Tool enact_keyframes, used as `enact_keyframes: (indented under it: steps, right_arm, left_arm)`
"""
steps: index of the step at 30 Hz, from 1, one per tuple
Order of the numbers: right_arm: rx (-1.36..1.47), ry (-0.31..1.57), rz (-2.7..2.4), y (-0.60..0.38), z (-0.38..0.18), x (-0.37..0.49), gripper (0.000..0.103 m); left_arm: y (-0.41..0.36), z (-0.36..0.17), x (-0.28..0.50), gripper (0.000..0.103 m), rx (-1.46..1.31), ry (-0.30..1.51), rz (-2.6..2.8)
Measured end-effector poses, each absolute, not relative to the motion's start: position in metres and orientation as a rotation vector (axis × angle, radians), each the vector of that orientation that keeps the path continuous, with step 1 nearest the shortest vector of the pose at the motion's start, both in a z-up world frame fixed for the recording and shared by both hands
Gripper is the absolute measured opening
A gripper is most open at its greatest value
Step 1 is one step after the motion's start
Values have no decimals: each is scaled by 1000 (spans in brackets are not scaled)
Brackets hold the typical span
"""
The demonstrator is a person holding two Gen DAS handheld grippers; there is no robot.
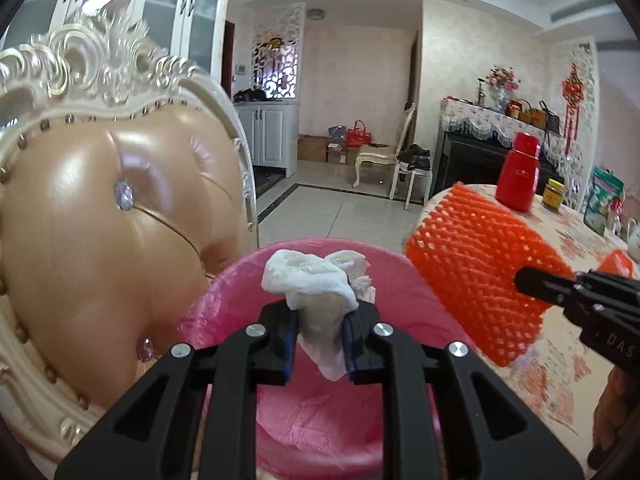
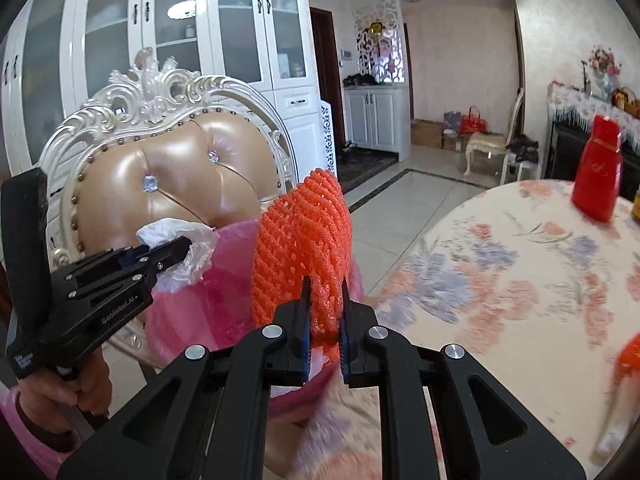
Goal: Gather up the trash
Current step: 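Carry tissue and orange net to the pink bin and release both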
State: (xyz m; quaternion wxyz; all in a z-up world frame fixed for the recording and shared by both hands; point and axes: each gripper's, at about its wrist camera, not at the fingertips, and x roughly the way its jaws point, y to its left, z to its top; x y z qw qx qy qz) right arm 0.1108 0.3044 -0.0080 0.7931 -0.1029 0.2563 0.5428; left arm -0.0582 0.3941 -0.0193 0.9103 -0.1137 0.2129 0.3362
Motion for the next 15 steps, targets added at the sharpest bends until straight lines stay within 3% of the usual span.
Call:
enact_keyframes:
  steps: [5,7,8,9,11,15]
  right_arm:
    - [-189,653,1208,336,-26,125,15]
    - [-208,670,1214,348,-33,125,19]
    - [-223,672,1211,351,-37,125,28]
    - [-221,676,1214,351,-39,125,47]
    - [-190,672,1217,344,-41,127,75]
    - [-166,642,1202,321,-36,127,75]
  left_arm:
    - [418,-33,-53,22,-261,443,729]
    - [431,-40,-52,42,-293,455,743]
    - [436,-44,-52,48,-311,455,745]
    - [438,-46,-53,57,-319,452,744]
    - [440,-48,-57,67,-323,443,755]
    - [426,-41,-70,83,-310,403,783]
